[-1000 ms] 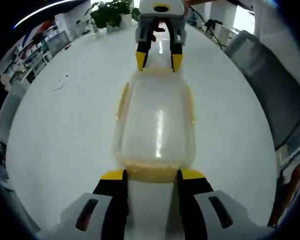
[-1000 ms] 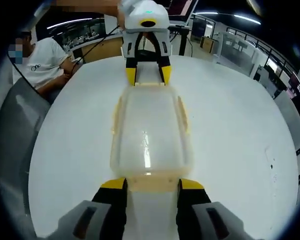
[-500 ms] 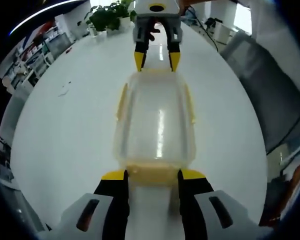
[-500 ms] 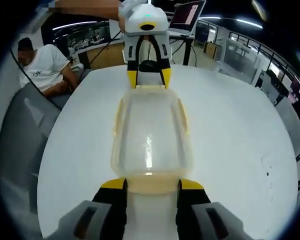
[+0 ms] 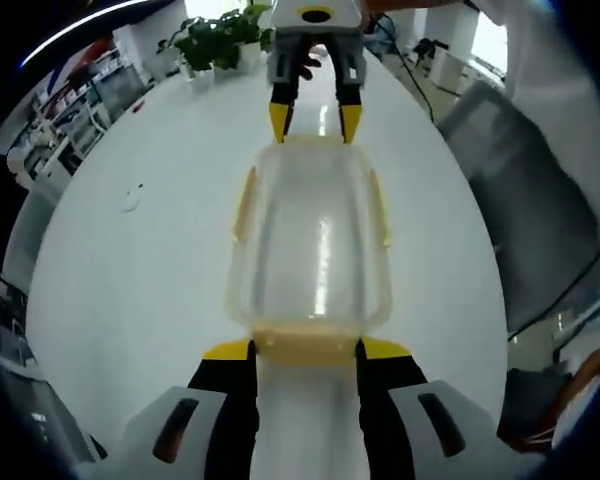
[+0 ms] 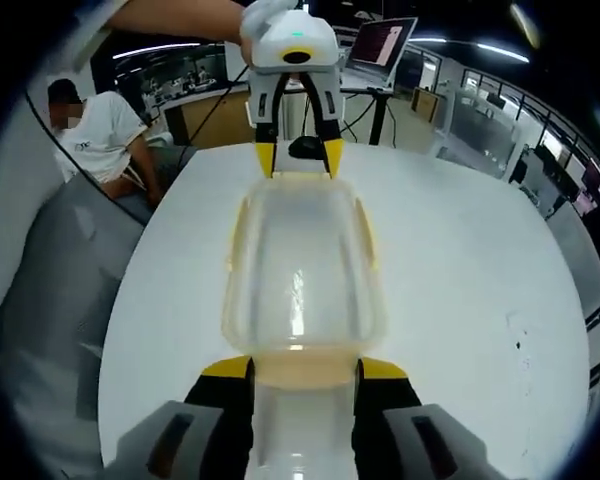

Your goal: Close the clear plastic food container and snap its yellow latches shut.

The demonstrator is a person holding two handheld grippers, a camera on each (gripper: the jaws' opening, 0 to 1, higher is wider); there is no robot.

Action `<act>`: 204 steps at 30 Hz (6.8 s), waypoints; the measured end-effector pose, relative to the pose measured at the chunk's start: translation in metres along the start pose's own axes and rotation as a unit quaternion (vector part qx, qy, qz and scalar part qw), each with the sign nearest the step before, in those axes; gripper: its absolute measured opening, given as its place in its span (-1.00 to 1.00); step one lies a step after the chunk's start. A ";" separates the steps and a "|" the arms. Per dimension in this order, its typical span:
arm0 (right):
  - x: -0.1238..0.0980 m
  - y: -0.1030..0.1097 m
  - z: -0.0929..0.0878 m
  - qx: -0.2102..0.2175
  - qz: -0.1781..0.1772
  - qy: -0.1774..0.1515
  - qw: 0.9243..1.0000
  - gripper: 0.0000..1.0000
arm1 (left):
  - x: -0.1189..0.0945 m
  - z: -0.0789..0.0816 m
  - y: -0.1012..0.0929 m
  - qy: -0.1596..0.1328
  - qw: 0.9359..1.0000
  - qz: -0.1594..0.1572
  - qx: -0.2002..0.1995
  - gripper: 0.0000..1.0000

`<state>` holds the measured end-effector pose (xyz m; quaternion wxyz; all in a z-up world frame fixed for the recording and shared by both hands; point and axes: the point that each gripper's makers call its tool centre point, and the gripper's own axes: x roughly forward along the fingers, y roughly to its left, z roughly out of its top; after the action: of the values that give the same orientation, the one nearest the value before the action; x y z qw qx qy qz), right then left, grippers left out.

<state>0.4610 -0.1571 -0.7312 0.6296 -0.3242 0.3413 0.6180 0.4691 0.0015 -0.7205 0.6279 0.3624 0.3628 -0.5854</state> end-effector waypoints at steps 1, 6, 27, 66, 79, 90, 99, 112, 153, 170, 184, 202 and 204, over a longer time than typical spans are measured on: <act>-0.003 0.001 -0.002 0.000 0.000 0.001 1.000 -0.27 | -0.001 0.004 -0.002 -0.001 1.000 0.000 0.001 -0.26; -0.019 0.005 -0.011 -0.004 -0.001 0.008 1.000 -0.27 | -0.003 0.022 -0.006 -0.006 1.000 -0.002 -0.001 -0.26; -0.083 0.004 -0.078 0.001 -0.013 0.029 1.000 -0.27 | 0.026 0.106 -0.012 -0.011 1.000 0.001 0.007 -0.26; -0.139 -0.005 -0.201 0.008 -0.028 0.069 0.997 -0.27 | 0.121 0.209 -0.005 -0.006 0.999 -0.008 0.032 -0.26; -0.136 -0.007 -0.213 0.007 -0.029 0.073 0.997 -0.27 | 0.131 0.210 0.000 0.000 0.999 -0.009 0.035 -0.26; -0.129 -0.005 -0.218 0.007 -0.024 0.077 0.997 -0.26 | 0.137 0.207 -0.003 0.010 0.999 -0.016 0.040 -0.26; -0.129 -0.001 -0.227 -0.026 -0.019 0.107 0.994 -0.24 | 0.132 0.206 -0.007 0.008 0.998 -0.014 0.065 -0.24; -0.156 0.006 -0.228 0.038 -0.042 0.089 0.994 -0.20 | 0.104 0.192 -0.012 0.002 0.999 0.001 -0.040 -0.10; -0.122 -0.008 -0.191 0.504 -0.129 0.025 0.854 -0.24 | 0.139 0.226 -0.001 -0.090 0.845 0.061 -0.524 -0.27; -0.122 -0.012 -0.194 0.529 -0.120 0.003 0.840 -0.20 | 0.151 0.230 0.003 -0.096 0.828 0.051 -0.550 -0.25; -0.165 -0.031 -0.149 0.279 -0.165 -0.022 0.946 -0.43 | 0.091 0.230 0.022 -0.135 0.907 0.121 -0.380 -0.28; -0.104 -0.025 -0.123 0.043 -0.049 -0.008 0.998 -0.59 | 0.137 0.299 -0.034 -0.156 0.986 0.020 -0.054 -0.64; -0.101 -0.030 -0.126 0.044 -0.049 0.003 0.998 -0.36 | 0.139 0.296 -0.038 -0.154 0.987 0.020 -0.048 -0.46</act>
<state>0.4875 -0.3189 -0.7177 0.6720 -0.3142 0.3540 0.5695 0.4480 -0.3264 -0.7039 0.7044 0.2443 0.2827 -0.6035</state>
